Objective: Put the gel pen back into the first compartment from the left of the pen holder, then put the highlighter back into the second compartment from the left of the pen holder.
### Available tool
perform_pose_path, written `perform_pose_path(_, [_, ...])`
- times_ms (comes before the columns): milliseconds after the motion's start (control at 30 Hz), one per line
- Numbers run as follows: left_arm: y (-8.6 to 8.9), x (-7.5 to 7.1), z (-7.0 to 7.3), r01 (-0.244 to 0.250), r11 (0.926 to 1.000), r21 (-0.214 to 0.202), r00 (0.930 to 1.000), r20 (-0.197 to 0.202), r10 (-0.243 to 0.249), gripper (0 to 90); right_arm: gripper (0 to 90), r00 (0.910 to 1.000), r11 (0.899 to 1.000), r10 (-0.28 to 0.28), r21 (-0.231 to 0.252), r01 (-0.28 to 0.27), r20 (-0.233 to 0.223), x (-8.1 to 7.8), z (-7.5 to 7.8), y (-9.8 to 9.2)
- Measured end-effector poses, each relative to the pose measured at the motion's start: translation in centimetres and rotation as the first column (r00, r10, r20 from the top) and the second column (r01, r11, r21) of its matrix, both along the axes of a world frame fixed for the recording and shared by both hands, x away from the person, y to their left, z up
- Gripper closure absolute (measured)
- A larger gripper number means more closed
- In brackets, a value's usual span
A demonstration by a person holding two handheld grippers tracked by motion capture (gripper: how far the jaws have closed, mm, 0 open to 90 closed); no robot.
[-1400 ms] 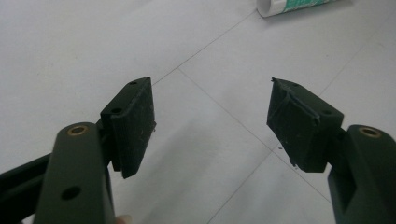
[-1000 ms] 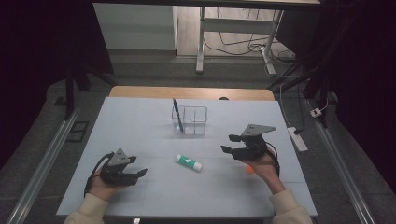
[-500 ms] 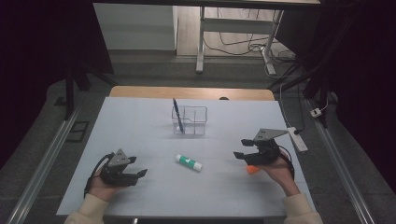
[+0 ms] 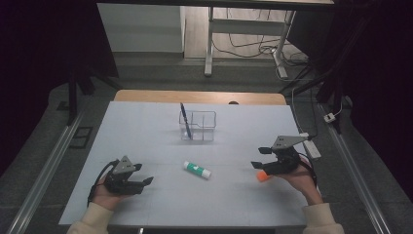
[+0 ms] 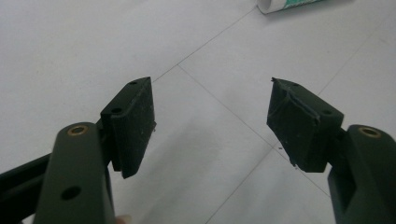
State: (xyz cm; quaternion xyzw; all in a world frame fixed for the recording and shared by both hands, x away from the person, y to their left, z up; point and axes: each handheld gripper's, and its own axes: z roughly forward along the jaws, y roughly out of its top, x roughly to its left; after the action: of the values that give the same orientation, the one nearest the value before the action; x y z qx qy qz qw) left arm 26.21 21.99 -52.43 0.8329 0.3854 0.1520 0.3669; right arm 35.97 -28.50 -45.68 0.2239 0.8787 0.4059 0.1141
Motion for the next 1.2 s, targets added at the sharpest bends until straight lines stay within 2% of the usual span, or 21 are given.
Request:
perform_pose_path(167, [0.0,0.0,0.0,-0.001,1.0000,0.002,1.0000,0.000,0.001,32.2,33.7,1.0000,1.000,0.008,-0.013,-0.008,0.005,-0.1,0.1,-0.7])
perform_pose_path(333, [0.0,-0.1,0.1,-0.004,1.0000,0.004,1.0000,0.003,0.004,32.2,32.6,0.9992,0.999,0.014,-0.039,-0.013,0.036,-0.3,0.3,-1.2])
perform_pose_path(433, [-0.1,-0.1,0.0,-0.004,1.0000,0.008,1.0000,0.004,0.004,32.2,32.7,0.9992,0.999,0.025,-0.038,-0.024,0.032,-0.3,0.4,-1.5])
perform_pose_path(667, [-0.1,-0.2,0.0,-0.004,0.9999,0.014,1.0000,0.004,0.004,32.1,31.6,0.9982,0.996,0.059,-0.075,-0.057,0.015,-0.3,0.6,-2.0])
perform_pose_path(767, [0.0,-0.2,0.0,-0.008,0.9999,0.013,1.0000,0.004,0.008,32.1,30.3,0.9966,0.991,0.081,-0.113,-0.078,0.018,-0.5,0.8,-1.9])
perform_pose_path(867, [0.0,-0.3,0.0,-0.008,0.9998,0.015,1.0000,0.005,0.008,32.1,29.8,0.9939,0.984,0.110,-0.142,-0.109,-0.004,-0.7,0.9,-1.8])
perform_pose_path(1000, [0.1,-0.3,0.0,-0.011,0.9999,0.013,0.9999,0.002,0.011,32.1,28.7,0.9895,0.972,0.143,-0.184,-0.145,-0.024,-0.8,0.9,-1.6])
perform_pose_path(1200, [0.0,-0.3,0.0,-0.013,0.9998,0.016,0.9999,0.003,0.013,32.1,28.5,0.9838,0.953,0.178,-0.245,-0.178,-0.022,-1.0,0.8,-1.5])
